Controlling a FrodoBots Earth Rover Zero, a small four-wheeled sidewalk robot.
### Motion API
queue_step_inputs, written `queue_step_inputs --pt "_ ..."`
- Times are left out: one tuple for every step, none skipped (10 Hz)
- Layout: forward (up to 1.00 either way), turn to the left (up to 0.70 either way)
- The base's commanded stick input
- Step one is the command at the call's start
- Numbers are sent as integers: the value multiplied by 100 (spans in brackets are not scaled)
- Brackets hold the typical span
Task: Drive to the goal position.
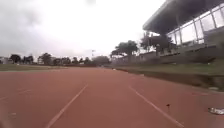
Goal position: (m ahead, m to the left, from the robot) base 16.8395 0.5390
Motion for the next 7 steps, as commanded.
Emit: queue_step_inputs --pt "70 0" --pt "70 0" --pt "70 0" --pt "70 0" --pt "70 0" --pt "70 0" --pt "70 0"
